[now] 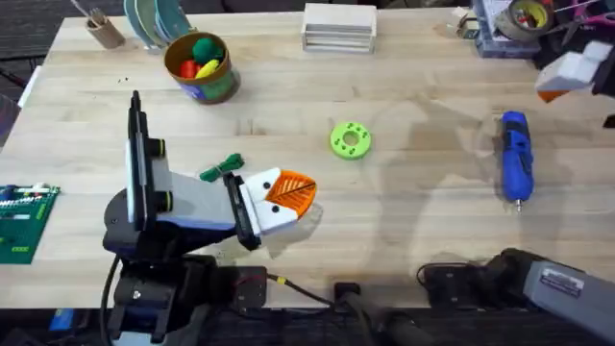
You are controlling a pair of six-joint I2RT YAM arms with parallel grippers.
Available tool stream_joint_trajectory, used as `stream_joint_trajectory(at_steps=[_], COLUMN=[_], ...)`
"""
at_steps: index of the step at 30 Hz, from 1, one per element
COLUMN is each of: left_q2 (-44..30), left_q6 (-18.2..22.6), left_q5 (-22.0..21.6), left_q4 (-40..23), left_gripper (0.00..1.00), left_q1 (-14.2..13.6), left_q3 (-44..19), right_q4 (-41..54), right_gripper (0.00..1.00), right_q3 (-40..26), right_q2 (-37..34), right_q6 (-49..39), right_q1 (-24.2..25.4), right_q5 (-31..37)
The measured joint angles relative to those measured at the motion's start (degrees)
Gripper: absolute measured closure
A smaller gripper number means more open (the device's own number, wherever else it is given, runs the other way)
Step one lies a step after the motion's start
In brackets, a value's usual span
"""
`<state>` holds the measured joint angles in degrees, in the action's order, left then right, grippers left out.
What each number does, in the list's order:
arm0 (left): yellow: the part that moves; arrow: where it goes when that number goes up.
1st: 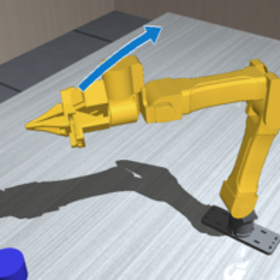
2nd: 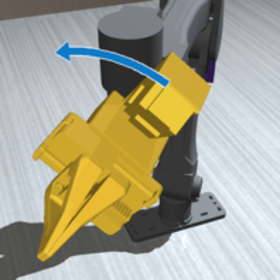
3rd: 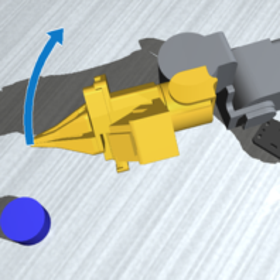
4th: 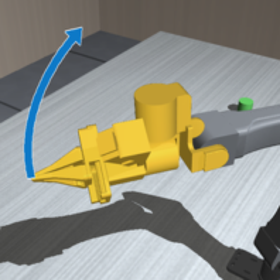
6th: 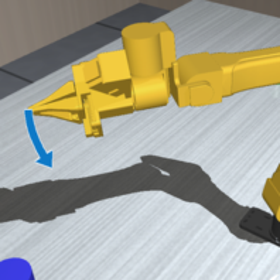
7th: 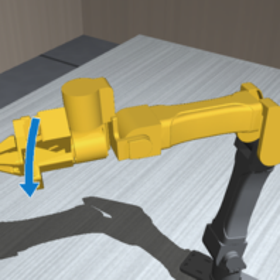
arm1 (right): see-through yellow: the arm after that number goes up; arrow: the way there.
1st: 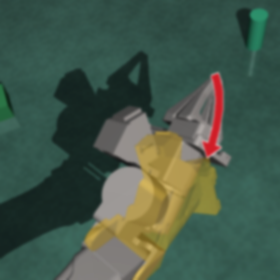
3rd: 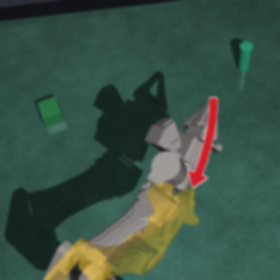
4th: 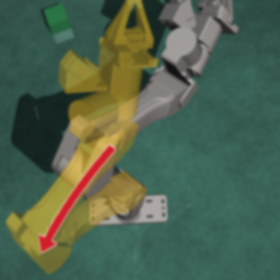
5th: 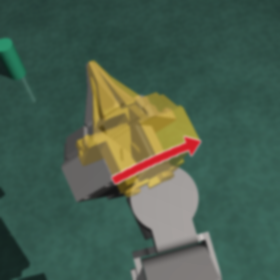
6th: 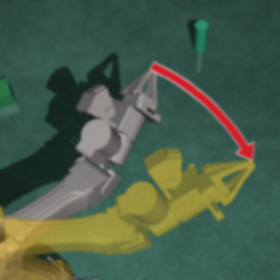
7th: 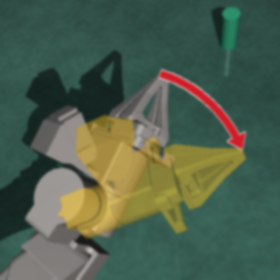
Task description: Pick up the gripper from the table and insert it into the empty holder that is missing its gripper. Then pick up a screw, insert it into the mounting hole, and use the screwdriver to tighten it. Finally, clean up the table by picking up the vegetable and placing it into the bucket.
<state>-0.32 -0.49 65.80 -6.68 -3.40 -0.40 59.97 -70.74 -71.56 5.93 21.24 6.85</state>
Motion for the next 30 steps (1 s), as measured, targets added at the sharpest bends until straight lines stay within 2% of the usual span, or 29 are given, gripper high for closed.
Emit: stream_joint_trajectory(at_steps=[7,15,20,30], left_q2=[0.0,0.0,0.0,0.0], left_q6=[0.02,0.02,0.02,0.02], left_q5=[0.0,0.0,0.0,0.0], left_q4=[0.0,0.0,0.0,0.0], left_gripper=[0.983,0.984,0.983,0.984], left_q1=[0.0,0.0,0.0,0.0], left_q3=[0.0,0.0,0.0,0.0], right_q4=[0.3,-0.31,-3.21,-8.61], right_gripper=[0.02,0.01,0.011,0.01], right_q3=[0.3,0.33,0.41,0.43], right_q2=[-7.3,-18.47,-24.61,-28.16], right_q6=[-1.44,-10.29,-12.7,-19.11], right_q1=[1.54,1.54,1.54,1.54], right_q5=[-0.02,0.0,0.0,-1.31])
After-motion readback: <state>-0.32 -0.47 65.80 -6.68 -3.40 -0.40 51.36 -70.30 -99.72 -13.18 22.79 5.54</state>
